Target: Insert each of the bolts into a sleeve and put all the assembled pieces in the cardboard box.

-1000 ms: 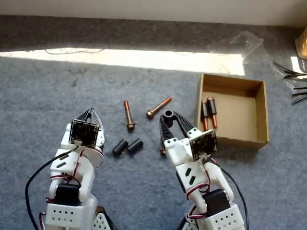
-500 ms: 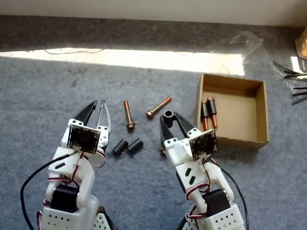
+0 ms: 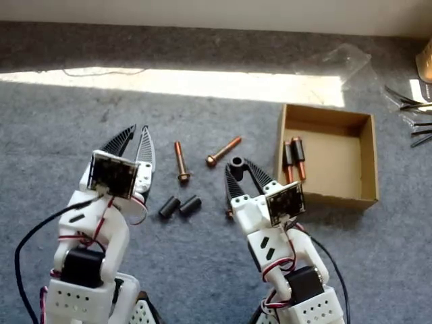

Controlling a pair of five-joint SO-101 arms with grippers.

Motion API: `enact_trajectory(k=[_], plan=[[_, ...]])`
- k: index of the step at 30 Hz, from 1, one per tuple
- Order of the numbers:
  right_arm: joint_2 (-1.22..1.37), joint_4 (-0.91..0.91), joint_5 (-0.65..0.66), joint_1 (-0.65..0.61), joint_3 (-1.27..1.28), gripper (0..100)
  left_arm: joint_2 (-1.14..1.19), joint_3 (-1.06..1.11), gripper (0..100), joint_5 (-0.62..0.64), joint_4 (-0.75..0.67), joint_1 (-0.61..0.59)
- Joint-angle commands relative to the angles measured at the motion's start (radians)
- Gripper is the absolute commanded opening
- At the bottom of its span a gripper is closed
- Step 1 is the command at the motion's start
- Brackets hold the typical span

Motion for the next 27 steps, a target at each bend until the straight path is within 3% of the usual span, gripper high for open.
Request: enact_trajectory(k=[1, 17, 27], plan=[[-0.013, 0.002, -0.002, -0.007, 0.147, 0.5, 0.189, -0.142, 7, 0.000, -0.020, 0.013], [-0.013, 0.002, -0.002, -0.007, 0.147, 0.5, 0.774, -0.440, 7, 0.000, -0.011, 0.013], [-0.013, 0.004, -0.002, -0.005, 0.147, 0.5, 1.090, -0.616, 7, -0.005, 0.137, 0.025]])
